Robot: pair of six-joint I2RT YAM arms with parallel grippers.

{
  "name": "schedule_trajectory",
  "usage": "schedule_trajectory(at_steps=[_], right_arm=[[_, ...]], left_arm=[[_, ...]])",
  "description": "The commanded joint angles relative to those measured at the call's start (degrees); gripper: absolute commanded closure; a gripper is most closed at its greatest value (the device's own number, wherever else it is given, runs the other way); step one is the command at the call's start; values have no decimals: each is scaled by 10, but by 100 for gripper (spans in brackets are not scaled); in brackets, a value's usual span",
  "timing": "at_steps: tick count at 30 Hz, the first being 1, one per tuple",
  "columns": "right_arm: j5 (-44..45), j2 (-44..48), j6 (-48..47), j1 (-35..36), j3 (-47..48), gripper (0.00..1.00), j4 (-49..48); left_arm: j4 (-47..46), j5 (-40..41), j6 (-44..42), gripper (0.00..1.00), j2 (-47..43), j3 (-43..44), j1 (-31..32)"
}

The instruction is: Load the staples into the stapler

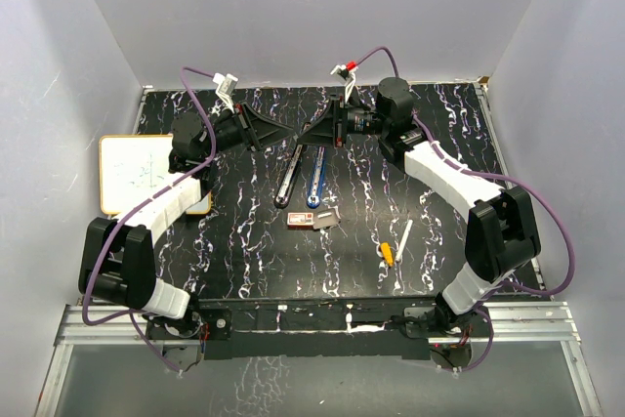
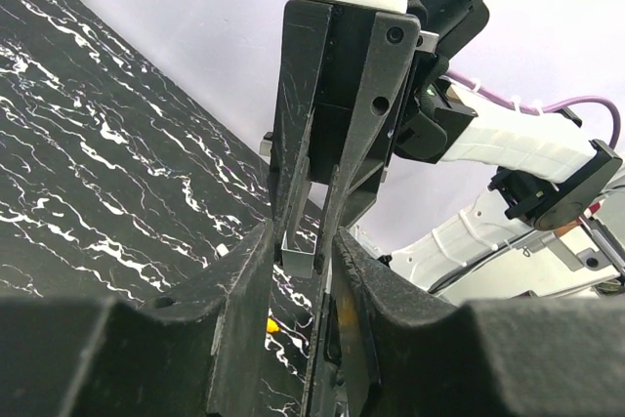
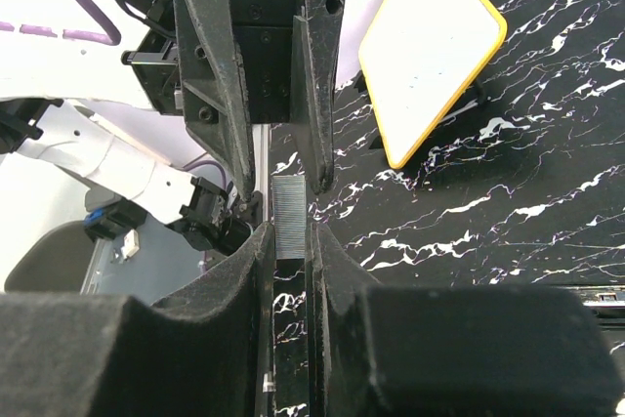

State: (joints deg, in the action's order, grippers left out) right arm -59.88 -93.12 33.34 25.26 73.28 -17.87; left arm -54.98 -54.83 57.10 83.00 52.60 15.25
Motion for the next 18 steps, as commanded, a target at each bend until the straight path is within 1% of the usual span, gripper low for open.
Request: schedule_trajectory(at_steps=[1, 10, 14, 18], right_arm=[[8, 2, 5, -4, 3, 87, -27], [8, 1, 5, -3, 3, 87, -27], [8, 3, 3, -3, 0, 87, -28], [6, 7, 1, -3, -2, 87, -28]], left_arm=[[4, -3, -22, 71, -28, 6, 6], [18, -1, -29, 74, -26, 12, 10], [18, 0, -29, 71, -27, 14, 9], [16, 3, -28, 71, -25, 17, 9]])
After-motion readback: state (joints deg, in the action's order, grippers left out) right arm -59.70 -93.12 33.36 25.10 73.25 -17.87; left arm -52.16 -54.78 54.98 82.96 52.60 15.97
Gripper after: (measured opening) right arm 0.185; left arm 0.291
